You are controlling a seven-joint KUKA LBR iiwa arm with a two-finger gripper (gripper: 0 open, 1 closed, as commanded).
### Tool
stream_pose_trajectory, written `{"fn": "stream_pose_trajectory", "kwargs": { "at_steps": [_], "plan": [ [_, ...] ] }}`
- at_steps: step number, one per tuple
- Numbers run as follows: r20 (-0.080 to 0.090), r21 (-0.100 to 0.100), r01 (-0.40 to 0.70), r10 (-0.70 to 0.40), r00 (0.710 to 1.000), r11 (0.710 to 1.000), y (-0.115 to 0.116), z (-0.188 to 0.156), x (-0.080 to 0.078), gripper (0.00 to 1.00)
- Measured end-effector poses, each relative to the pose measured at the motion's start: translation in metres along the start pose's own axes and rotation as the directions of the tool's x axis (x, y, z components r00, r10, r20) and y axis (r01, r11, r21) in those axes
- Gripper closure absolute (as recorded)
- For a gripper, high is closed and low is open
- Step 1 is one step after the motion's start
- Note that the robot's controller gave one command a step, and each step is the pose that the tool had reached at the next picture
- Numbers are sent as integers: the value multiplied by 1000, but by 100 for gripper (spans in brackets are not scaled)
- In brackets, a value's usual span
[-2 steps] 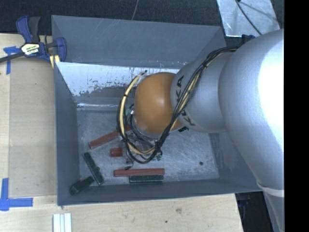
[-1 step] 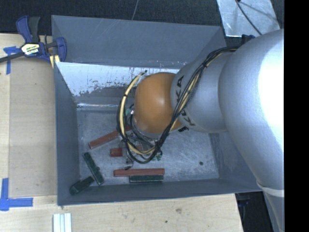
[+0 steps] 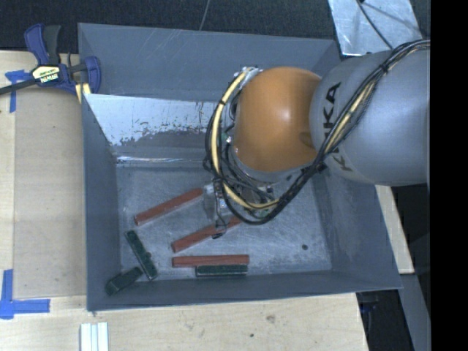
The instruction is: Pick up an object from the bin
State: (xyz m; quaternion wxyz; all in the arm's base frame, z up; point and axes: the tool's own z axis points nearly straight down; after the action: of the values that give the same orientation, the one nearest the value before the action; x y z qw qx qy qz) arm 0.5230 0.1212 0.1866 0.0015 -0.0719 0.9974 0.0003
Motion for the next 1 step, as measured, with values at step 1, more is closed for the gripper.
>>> {"fn": "stream_pose_trajectory", "kwargs": {
  "at_steps": [1],
  "plan": [
    [0, 0, 0, 0, 1000, 1000, 0, 0, 0, 0]
  ]
}}
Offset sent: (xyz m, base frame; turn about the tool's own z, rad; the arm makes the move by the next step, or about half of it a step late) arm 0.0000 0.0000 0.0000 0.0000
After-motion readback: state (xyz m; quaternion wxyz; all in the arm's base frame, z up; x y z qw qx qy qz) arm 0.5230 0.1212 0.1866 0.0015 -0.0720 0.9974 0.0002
